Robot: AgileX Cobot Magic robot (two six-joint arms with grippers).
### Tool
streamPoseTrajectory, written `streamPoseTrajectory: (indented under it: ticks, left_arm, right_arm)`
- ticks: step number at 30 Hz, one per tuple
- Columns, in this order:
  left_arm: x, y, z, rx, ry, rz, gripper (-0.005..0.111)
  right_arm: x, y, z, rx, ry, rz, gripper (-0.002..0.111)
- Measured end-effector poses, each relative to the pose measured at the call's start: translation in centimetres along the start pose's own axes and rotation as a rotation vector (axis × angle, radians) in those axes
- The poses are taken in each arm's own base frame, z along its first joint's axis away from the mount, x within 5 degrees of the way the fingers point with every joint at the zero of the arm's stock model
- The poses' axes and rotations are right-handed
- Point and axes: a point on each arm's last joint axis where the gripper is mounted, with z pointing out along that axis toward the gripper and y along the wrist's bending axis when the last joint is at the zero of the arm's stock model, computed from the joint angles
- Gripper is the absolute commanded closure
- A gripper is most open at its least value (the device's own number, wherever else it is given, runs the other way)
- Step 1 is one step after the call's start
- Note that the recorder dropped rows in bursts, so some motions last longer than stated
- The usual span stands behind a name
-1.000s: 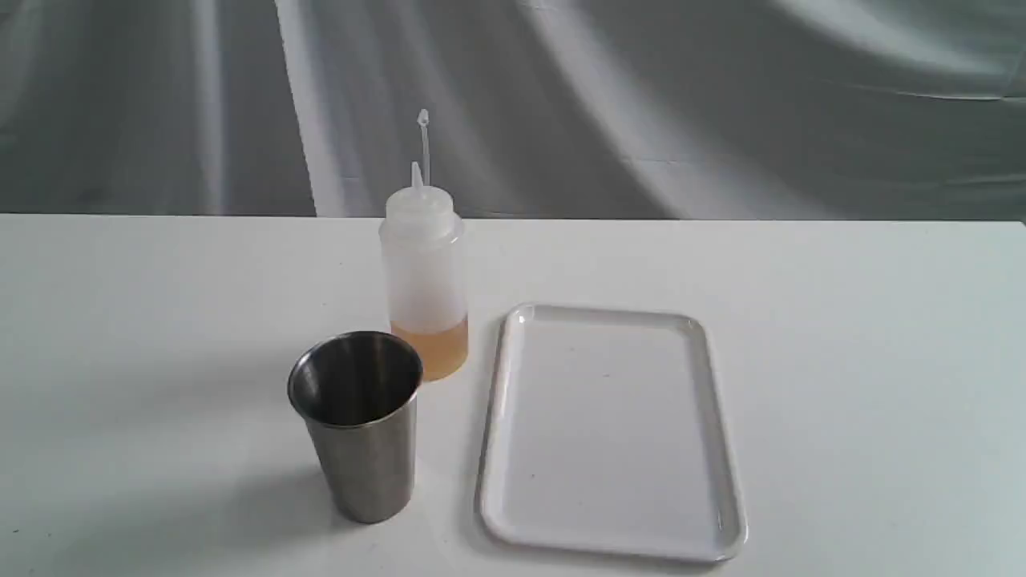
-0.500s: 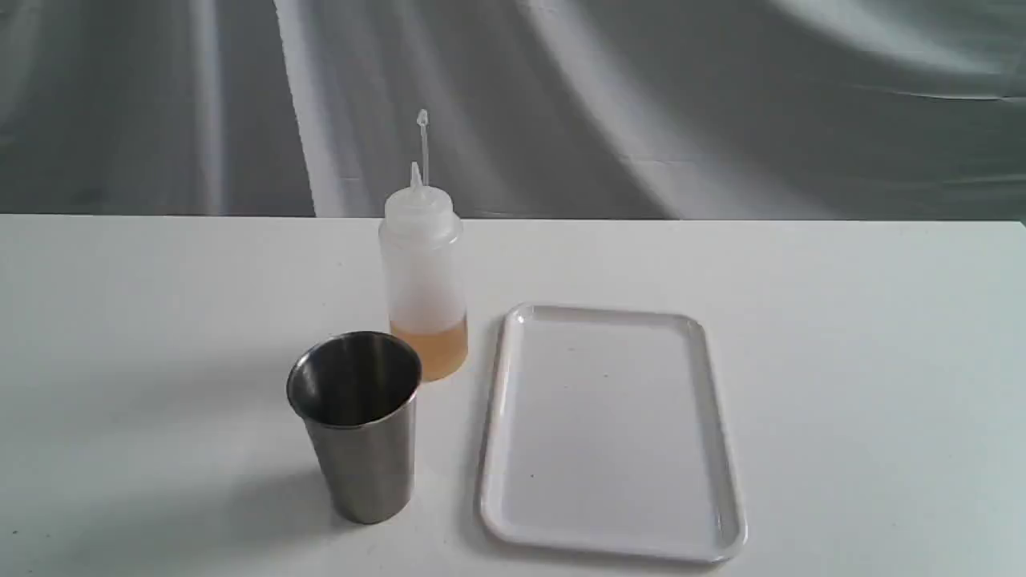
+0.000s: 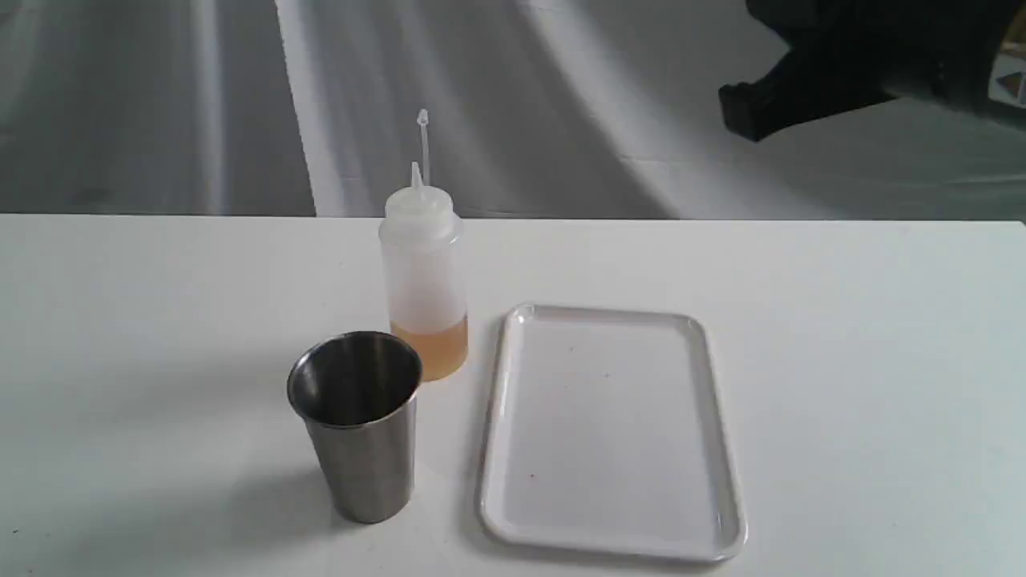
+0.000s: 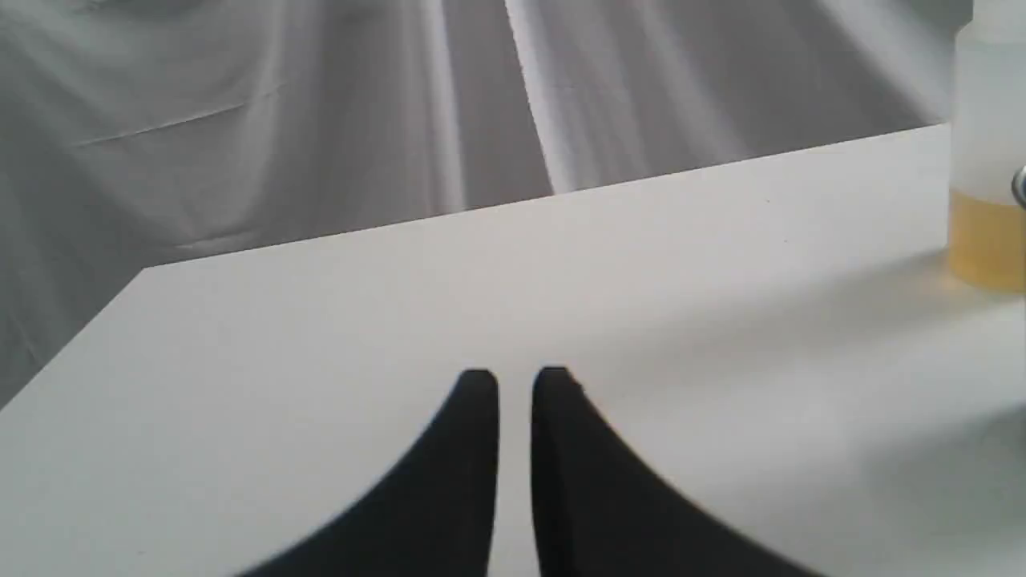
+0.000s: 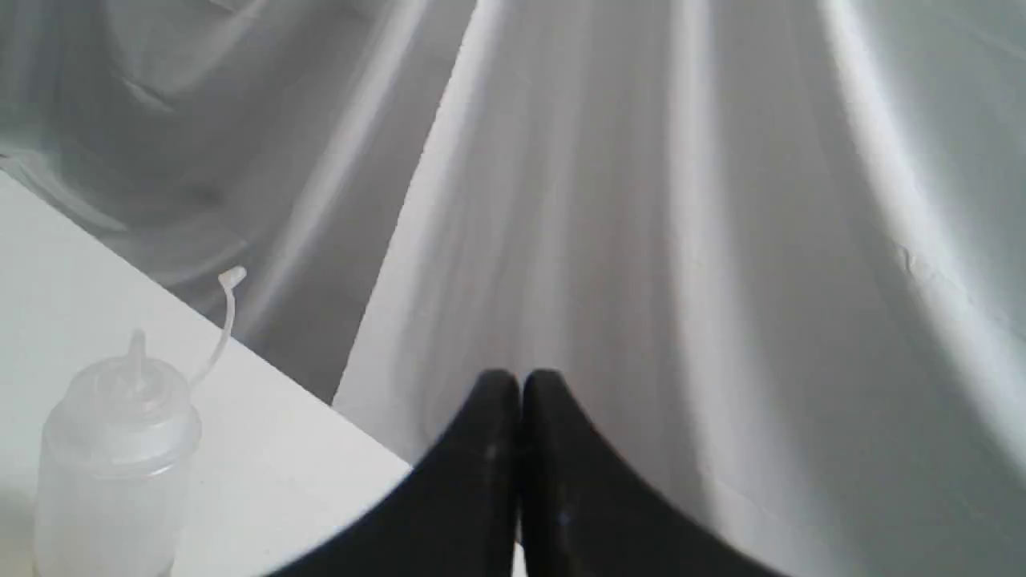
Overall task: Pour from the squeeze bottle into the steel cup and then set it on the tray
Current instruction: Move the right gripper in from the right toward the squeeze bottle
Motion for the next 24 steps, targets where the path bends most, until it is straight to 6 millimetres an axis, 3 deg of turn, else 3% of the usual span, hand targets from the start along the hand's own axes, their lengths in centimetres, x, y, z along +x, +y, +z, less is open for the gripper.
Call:
streamPoseTrajectory:
  ticks: [14,24]
  left_arm:
    - [0.0,0.0,0.0,0.0,0.0,0.0,0.098]
    - [0.0,0.0,0.0,0.0,0.0,0.0,0.098]
  right_arm:
    - [1.9,0.7,2.0,-0.03,0.059,0.015,0.108]
    - [6.0,2.6,5.3,-0.137,0.181,0.073,0.108]
